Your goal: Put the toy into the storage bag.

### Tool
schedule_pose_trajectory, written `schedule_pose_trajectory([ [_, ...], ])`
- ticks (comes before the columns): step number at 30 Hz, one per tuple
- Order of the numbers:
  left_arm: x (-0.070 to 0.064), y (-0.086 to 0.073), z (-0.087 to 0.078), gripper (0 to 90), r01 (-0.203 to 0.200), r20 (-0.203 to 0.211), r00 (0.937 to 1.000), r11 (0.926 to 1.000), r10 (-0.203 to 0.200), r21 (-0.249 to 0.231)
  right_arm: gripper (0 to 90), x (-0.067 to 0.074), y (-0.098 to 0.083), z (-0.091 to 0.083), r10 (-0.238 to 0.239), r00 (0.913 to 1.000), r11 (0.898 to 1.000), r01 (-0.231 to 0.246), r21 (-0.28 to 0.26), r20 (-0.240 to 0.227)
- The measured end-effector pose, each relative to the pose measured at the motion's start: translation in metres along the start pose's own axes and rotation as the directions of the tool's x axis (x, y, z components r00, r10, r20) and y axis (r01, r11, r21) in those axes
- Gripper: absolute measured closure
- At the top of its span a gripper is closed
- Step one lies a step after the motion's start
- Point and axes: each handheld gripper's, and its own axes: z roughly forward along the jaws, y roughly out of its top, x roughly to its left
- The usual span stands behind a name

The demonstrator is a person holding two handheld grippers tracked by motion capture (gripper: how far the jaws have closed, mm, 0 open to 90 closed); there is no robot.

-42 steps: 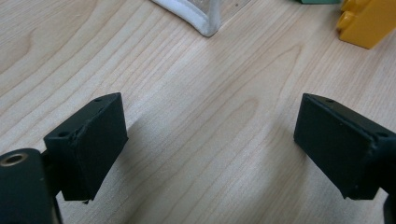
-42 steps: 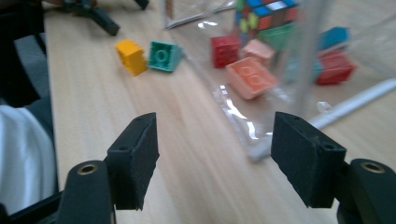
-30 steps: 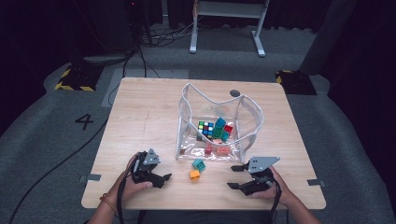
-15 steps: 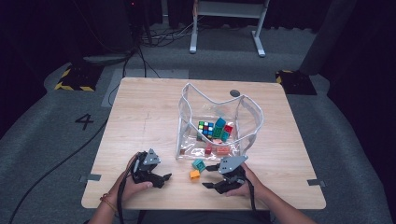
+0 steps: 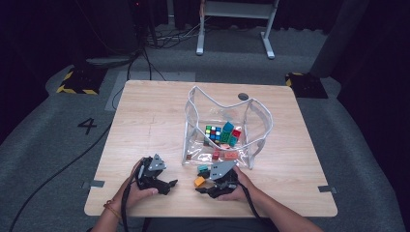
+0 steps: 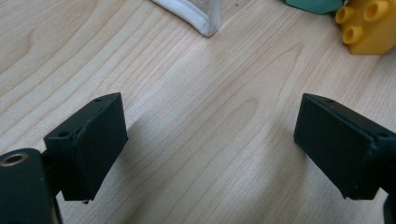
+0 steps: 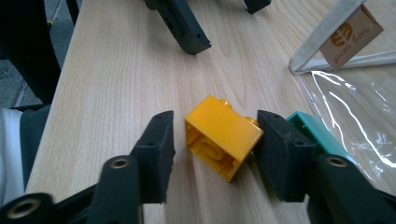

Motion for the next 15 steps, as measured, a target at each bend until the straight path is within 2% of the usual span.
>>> schedule_pose_trajectory([
  [1, 0.0, 0.0, 0.0, 9.7, 0.0, 0.0, 1.0, 1.0, 0.0, 0.0, 49.6, 0.0, 0.0, 0.0, 0.0, 1.0, 1.0, 0.0, 0.0, 0.0],
  [2, 0.0, 0.0, 0.0, 9.7, 0.0, 0.0, 1.0, 1.0, 0.0, 0.0, 52.5, -0.002, 0.0, 0.001, -0.02, 0.9998, 1.0, 0.02, -0.014, -0.004],
  [3, 0.0, 0.0, 0.0, 9.7, 0.001, 0.0, 1.0, 1.0, -0.001, 0.0, 54.4, -0.002, 0.0, 0.002, 0.002, 1.0, 1.0, -0.002, -0.015, 0.003],
  [4, 0.0, 0.0, 0.0, 9.7, 0.0, 0.0, 1.0, 1.0, 0.0, 0.0, 54.6, 0.001, -0.001, 0.001, 0.05, 0.9987, 0.999, -0.05, 0.007, 0.009],
  [5, 0.0, 0.0, 0.0, 9.7, 0.0, 0.0, 1.0, 1.0, 0.0, 0.0, 54.6, 0.001, -0.001, 0.001, 0.05, 0.9987, 0.999, -0.05, 0.007, 0.009],
  [6, 0.0, 0.0, 0.0, 9.7, 0.0, 0.0, 1.0, 1.0, 0.0, 0.0, 55.0, -0.003, -0.001, 0.002, 0.02, 0.9998, 1.0, -0.02, -0.016, 0.004],
  [7, 0.0, 0.0, 0.0, 9.7, 0.0, 0.0, 1.0, 1.0, 0.0, 0.0, 55.1, -0.001, -0.002, 0.0, 0.041, 0.9991, 0.999, -0.041, 0.003, -0.005],
  [9, 0.0, 0.0, 0.0, 9.7, 0.0, 0.0, 1.0, 1.0, 0.0, 0.0, 55.1, -0.002, -0.002, 0.0, 0.025, 0.9996, 1.0, -0.025, 0.008, -0.012],
  [13, 0.0, 0.0, 0.0, 9.7, 0.0, 0.0, 1.0, 1.0, 0.0, 0.0, 55.2, 0.0, -0.003, -0.003, 0.029, 0.9996, 1.0, -0.029, 0.011, -0.001],
  [14, 0.0, 0.0, 0.0, 9.7, 0.0, 0.0, 1.0, 1.0, 0.0, 0.0, 55.3, 0.001, -0.004, -0.01, 0.048, 0.9988, 0.999, -0.048, 0.005, -0.009],
  [15, 0.0, 0.0, 0.0, 9.7, 0.0, 0.0, 1.0, 1.0, 0.0, 0.0, 55.2, -0.001, -0.005, -0.013, 0.037, 0.9993, 0.999, -0.037, 0.0, -0.009],
])
